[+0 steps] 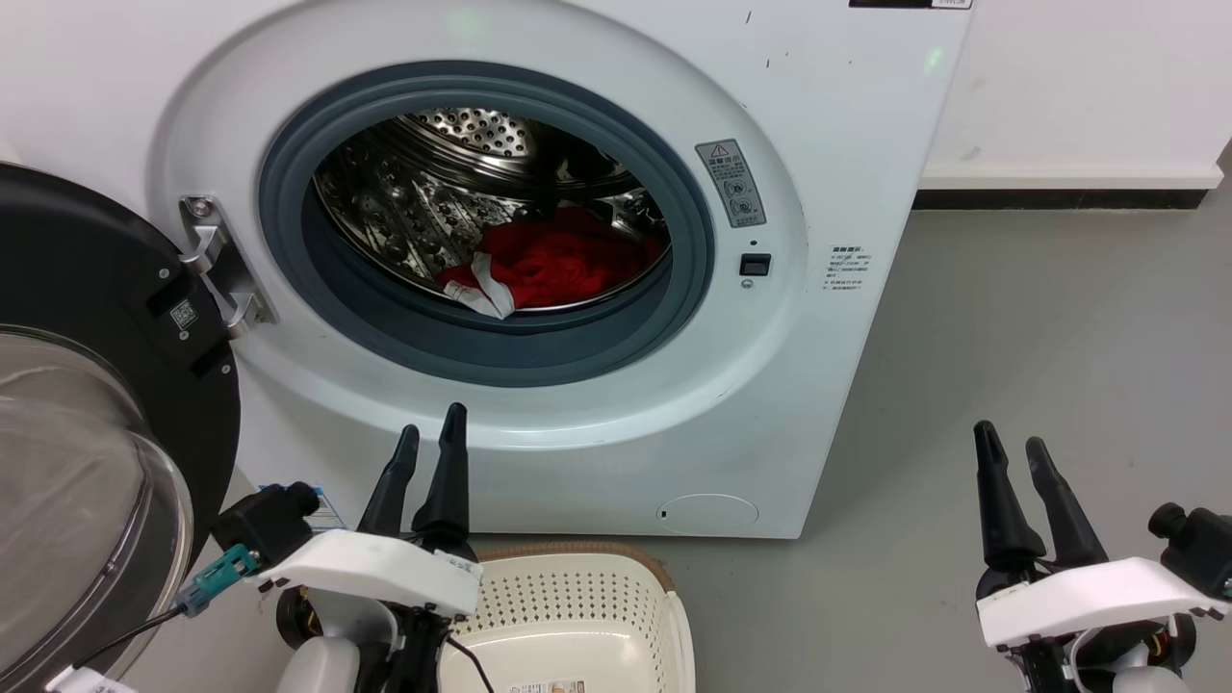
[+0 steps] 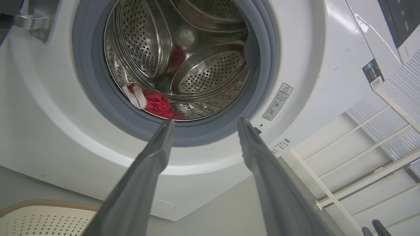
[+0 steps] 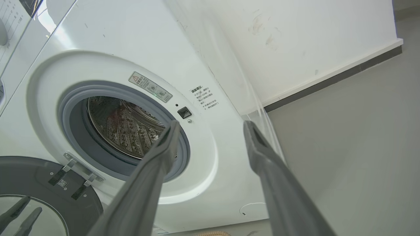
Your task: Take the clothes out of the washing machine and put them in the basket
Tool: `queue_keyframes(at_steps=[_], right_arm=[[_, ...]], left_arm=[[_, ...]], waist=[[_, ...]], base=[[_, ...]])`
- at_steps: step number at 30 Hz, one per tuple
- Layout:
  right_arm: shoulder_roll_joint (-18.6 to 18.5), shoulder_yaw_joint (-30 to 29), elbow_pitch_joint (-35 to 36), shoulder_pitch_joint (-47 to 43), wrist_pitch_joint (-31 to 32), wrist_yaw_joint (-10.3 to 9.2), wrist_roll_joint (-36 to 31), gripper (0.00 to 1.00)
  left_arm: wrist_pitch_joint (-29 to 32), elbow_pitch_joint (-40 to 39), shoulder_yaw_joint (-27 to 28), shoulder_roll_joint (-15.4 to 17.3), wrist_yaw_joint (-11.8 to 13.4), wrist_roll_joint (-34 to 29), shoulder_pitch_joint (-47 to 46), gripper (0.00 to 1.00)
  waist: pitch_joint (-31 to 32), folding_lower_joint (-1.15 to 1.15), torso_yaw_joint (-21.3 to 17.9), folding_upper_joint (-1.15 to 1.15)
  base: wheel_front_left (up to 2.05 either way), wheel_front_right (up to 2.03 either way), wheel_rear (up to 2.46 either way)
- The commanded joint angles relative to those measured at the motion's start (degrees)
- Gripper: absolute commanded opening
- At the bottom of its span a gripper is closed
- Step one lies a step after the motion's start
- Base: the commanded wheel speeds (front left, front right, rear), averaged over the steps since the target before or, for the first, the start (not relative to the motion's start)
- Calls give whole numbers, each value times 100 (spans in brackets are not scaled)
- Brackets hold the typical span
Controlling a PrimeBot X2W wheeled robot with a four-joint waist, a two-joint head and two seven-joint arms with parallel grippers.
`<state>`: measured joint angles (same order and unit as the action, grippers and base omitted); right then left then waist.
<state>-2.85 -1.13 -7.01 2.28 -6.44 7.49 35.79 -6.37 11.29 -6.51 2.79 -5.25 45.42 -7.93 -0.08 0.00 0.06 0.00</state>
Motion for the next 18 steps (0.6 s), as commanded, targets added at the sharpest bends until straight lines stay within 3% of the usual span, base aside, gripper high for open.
queue_keyframes(at_steps=[1,18], right_arm=[[-10,10,60,46,-53,1,-213,100],[-8,-13,-137,10,-316,1,-1555,100]], left_arm=[[-58,-38,-46,13,26,-183,-158,100],[-321,166,-390,13,159,-1305,-243,100]], waist=[[0,0,2,0],[11,0,18,0]], base=[[0,0,0],[0,0,0]])
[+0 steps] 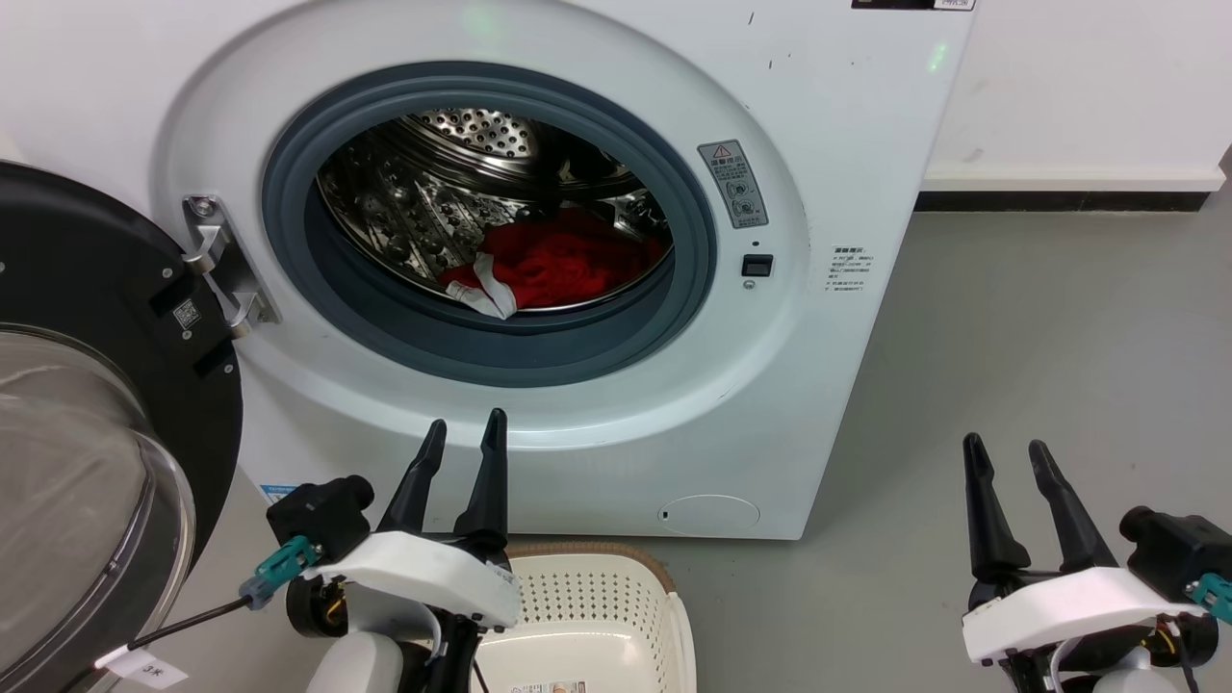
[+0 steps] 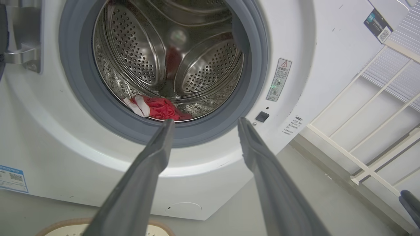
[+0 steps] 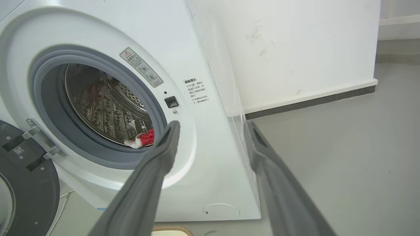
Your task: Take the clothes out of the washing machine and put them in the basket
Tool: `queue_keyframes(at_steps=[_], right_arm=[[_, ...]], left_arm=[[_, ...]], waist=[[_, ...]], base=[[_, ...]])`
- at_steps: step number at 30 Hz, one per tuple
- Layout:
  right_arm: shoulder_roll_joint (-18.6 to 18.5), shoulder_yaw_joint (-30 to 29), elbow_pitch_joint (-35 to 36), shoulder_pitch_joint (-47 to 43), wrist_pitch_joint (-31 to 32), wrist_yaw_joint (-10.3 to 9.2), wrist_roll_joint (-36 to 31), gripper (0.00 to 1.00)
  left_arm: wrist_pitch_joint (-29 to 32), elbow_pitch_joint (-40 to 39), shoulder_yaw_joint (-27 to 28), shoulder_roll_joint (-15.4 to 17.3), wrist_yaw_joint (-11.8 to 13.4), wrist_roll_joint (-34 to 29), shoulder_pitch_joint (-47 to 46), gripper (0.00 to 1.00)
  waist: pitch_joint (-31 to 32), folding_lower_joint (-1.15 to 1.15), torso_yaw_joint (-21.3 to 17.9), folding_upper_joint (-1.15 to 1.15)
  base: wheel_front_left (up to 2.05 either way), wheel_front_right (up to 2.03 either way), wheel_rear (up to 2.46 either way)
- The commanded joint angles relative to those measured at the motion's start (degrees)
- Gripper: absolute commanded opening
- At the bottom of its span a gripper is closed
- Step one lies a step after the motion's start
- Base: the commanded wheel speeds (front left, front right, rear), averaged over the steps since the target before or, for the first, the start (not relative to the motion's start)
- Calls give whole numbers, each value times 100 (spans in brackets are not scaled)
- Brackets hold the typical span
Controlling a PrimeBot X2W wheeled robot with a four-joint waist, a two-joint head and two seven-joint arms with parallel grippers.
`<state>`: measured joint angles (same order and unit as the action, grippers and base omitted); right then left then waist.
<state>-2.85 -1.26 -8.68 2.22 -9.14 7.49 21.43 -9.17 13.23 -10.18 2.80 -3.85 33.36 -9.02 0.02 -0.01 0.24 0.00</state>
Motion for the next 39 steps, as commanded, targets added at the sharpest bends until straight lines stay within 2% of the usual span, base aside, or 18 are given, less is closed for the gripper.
queue_keyframes(at_steps=[1,18,39], right_arm=[[-8,-4,23,15,-61,1,-194,100],[-6,27,-15,-19,-309,0,-1334,100],[-5,6,-105,-69,-543,-1,-2385,100]], left_arm=[[-52,-14,-37,12,30,-150,-132,100],[-302,138,-236,13,220,-1111,-166,100],[-536,188,-160,13,382,-2060,-128,100]], waist=[[1,1,1,0],[7,1,22,0],[32,1,47,0]], base=[[0,0,0],[0,0,0],[0,0,0]])
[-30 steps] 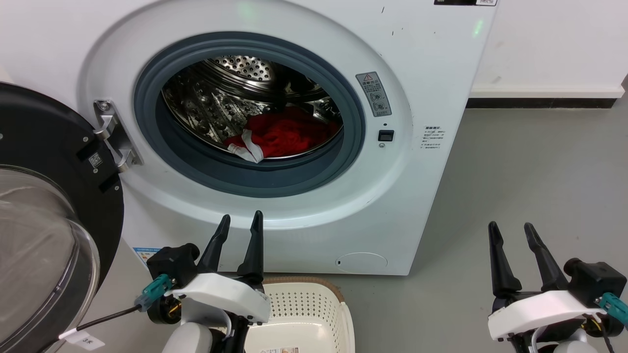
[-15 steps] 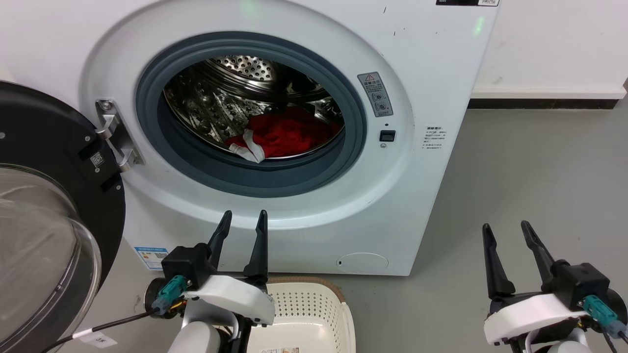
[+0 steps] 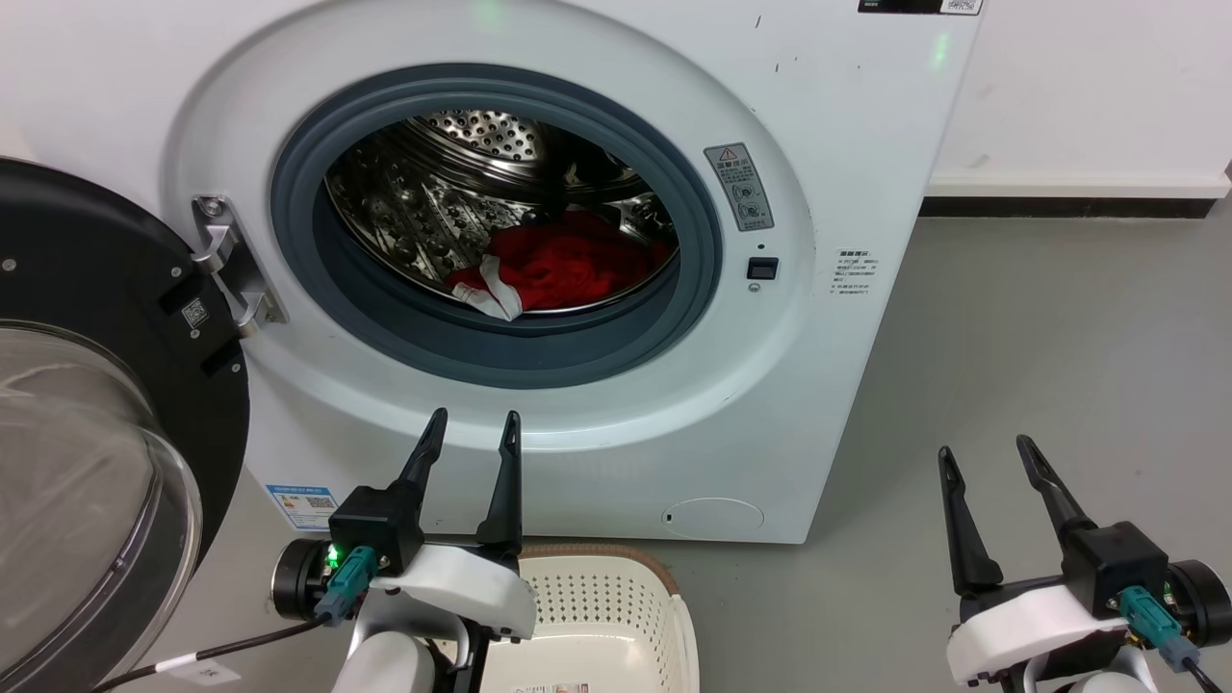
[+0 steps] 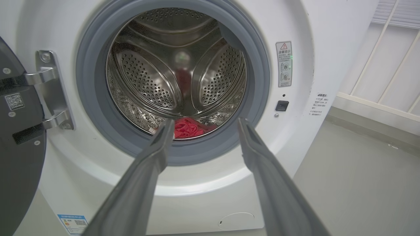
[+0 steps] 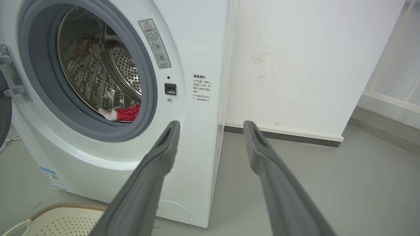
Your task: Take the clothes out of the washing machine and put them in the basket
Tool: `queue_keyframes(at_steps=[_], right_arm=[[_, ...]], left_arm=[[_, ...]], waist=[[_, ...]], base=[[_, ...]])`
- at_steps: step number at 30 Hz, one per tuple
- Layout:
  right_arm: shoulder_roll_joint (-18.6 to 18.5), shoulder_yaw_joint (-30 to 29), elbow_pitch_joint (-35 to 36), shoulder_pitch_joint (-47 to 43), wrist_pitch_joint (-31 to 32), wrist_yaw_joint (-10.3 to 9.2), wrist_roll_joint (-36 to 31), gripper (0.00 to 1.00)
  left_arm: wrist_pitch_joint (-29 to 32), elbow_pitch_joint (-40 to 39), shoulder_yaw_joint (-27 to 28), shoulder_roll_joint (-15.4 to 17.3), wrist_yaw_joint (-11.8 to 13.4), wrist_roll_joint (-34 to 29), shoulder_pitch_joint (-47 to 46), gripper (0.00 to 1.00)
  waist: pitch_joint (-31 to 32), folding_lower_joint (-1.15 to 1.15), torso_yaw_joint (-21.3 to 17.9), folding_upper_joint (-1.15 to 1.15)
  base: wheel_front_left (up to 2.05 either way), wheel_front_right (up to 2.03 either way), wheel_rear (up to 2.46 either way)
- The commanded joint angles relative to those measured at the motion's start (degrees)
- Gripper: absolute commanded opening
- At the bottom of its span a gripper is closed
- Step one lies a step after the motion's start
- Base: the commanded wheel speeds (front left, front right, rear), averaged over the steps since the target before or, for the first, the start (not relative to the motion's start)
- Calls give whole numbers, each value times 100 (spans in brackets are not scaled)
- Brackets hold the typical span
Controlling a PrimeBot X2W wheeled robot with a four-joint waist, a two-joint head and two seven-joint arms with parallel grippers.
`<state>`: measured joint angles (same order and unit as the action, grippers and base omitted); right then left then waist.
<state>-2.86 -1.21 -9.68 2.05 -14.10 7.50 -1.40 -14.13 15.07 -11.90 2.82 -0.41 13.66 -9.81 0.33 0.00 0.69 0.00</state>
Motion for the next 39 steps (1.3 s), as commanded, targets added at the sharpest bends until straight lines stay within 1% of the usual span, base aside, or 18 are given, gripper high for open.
queue_keyframes(at_steps=[1,8,28,39], right_arm=[[-3,0,-14,-50,-59,-2,-139,100],[-3,-5,-91,-25,-118,-2,-411,100],[-2,-47,-223,55,-111,-3,-258,100],[-2,-39,-155,113,-111,-3,-196,100]], left_arm=[[-46,7,17,11,42,-122,-47,100],[-121,35,-5,10,83,-343,-28,100],[-109,202,10,10,127,-202,-59,100],[-109,251,3,10,191,-185,-205,100]], waist=[[2,0,3,0],[-4,0,9,0],[-23,0,22,0],[-145,0,18,0]], base=[[0,0,0],[0,0,0],[0,0,0],[0,0,0]])
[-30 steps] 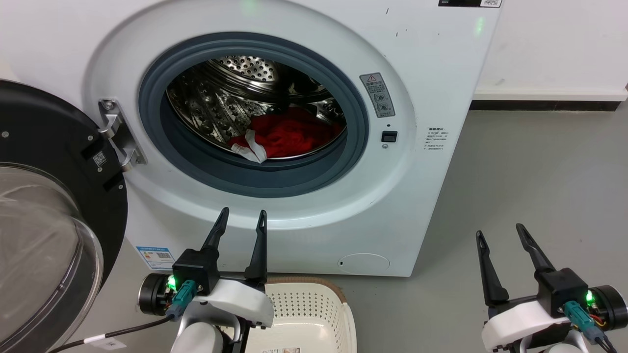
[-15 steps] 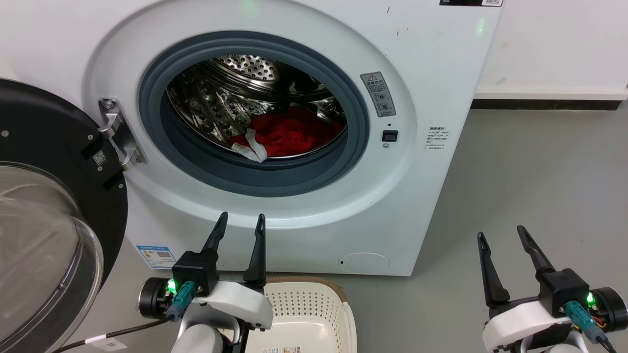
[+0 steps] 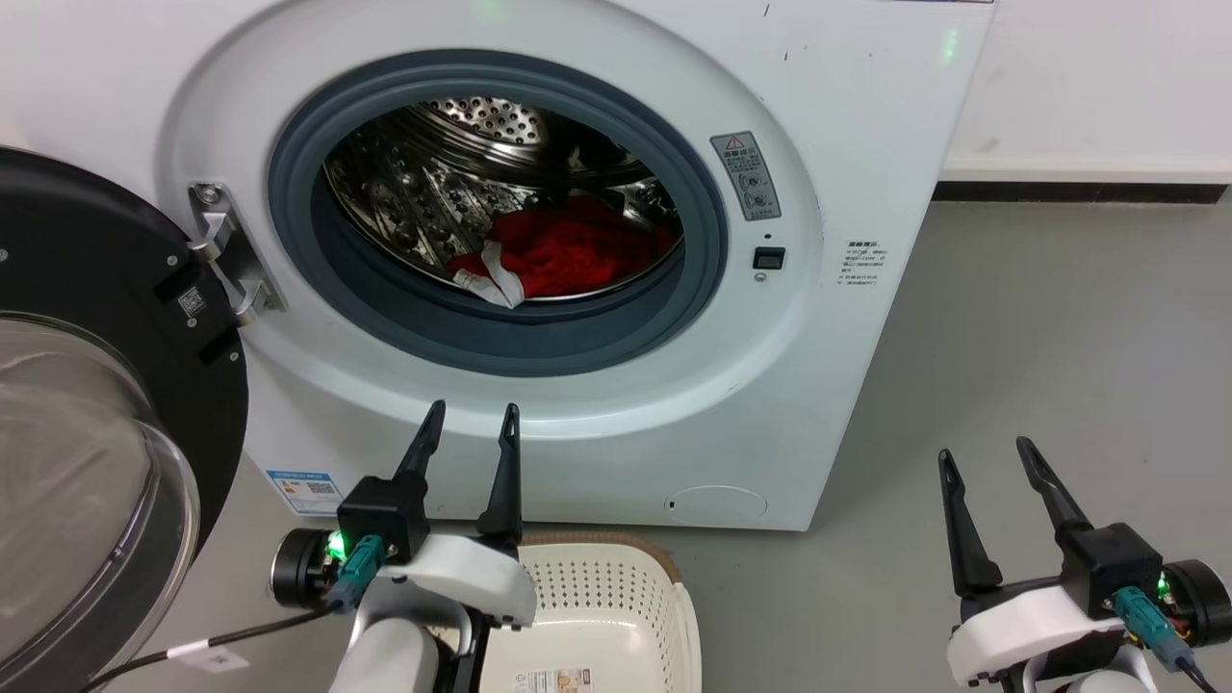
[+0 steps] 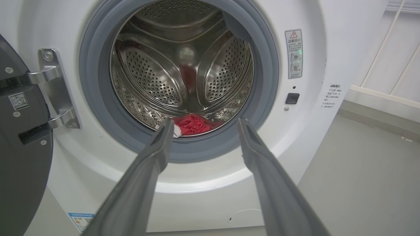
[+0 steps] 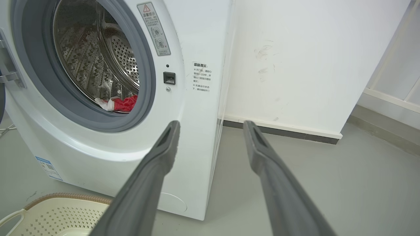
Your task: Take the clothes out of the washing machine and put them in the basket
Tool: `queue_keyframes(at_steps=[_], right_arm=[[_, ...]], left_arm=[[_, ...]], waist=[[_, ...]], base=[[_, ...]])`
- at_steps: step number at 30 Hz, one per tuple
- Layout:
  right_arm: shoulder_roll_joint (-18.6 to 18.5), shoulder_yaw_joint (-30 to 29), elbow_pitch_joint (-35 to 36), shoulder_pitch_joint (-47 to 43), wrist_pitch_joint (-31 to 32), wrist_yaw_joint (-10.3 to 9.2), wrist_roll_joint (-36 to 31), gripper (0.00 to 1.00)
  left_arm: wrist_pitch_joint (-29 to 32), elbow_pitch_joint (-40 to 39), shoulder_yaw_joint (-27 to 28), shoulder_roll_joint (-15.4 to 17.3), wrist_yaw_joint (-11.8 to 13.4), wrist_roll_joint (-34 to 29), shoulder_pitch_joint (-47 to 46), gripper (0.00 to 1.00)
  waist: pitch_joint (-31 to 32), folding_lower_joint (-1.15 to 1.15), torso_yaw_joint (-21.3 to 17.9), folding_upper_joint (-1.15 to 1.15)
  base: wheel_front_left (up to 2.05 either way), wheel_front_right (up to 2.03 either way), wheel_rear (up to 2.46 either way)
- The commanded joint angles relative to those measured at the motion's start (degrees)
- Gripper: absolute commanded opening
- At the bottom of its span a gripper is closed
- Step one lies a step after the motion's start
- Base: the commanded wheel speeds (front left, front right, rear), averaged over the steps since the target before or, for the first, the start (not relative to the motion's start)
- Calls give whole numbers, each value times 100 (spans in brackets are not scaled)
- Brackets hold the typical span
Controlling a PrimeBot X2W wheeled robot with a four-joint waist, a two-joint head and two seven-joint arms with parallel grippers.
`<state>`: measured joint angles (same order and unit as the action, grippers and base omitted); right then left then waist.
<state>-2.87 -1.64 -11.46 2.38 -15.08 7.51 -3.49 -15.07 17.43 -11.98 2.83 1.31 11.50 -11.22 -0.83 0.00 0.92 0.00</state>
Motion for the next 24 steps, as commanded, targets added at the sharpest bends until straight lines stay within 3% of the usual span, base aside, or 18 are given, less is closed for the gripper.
queue_keyframes(at_steps=[1,12,24], right_arm=[[-1,7,46,104,-12,-3,21,100],[-1,121,362,462,-12,-4,35,100],[1,357,518,965,-12,-4,166,100]], left_arm=[[-15,12,11,9,26,28,-125,100],[-15,234,203,8,117,-118,-1045,100],[-15,1256,644,182,-14,-463,-2533,100]], waist=[[-82,0,-9,0],[-916,0,-185,0],[-1925,0,-598,0]], base=[[0,0,0],[0,0,0],[0,0,0]])
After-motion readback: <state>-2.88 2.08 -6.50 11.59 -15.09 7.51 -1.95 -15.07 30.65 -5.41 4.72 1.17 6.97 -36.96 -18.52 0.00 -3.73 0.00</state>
